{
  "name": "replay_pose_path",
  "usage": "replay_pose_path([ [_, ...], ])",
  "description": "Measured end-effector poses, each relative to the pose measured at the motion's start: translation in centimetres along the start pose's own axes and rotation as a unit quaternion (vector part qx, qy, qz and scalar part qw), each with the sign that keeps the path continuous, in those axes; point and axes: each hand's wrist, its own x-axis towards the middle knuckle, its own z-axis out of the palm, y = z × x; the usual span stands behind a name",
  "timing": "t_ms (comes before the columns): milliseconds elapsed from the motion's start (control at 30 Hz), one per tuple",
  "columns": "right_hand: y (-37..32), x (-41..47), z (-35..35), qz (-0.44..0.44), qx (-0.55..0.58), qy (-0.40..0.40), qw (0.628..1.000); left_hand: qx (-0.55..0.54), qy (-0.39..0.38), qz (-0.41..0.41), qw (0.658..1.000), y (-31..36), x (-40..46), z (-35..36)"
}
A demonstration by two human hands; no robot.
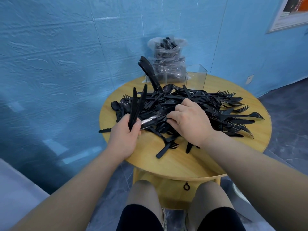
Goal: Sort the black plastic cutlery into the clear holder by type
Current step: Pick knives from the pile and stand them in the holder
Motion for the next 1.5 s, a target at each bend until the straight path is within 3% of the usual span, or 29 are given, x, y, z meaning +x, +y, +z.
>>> replay_pose_path([
  [300,0.0,-4.2,-3.4,0.017,0.035,-0.013,0.999,-0.024,0.064,-0.009,0.998,-0.6,-0.5,-1.1],
  [433,-2.6,-6.4,-3.5,-0.046,0.012,-0.074,0.996,-0.015,0.058,-0.005,0.998,-0.5,-1.2,-0.3],
  [633,-5.4,-6.5,-2.2,-0.031,-0.006,-0.129,0.991,-0.010,0.062,-0.009,0.998,-1.4,-2.6,0.2],
  [967,-8.6,-6.6,-1.0,-0.030,-0.009,-0.129,0.991,0.030,0.088,0.012,0.996,-1.9,-4.0,0.4],
  [1167,-4.8,-7.4,-2.0,0.071,-0.028,-0.002,0.997,0.044,0.043,0.034,0.997,-2.0,-4.0,0.1],
  [1367,-3.1,-7.5,-1.8,0.099,-0.058,-0.061,0.992,0.091,0.026,0.045,0.995,-1.6,-3.5,0.3],
  [1500,-3.2,-7.1,-1.5,0.093,-0.058,-0.042,0.993,0.121,0.026,0.058,0.991,-1.8,-3.7,-0.1],
])
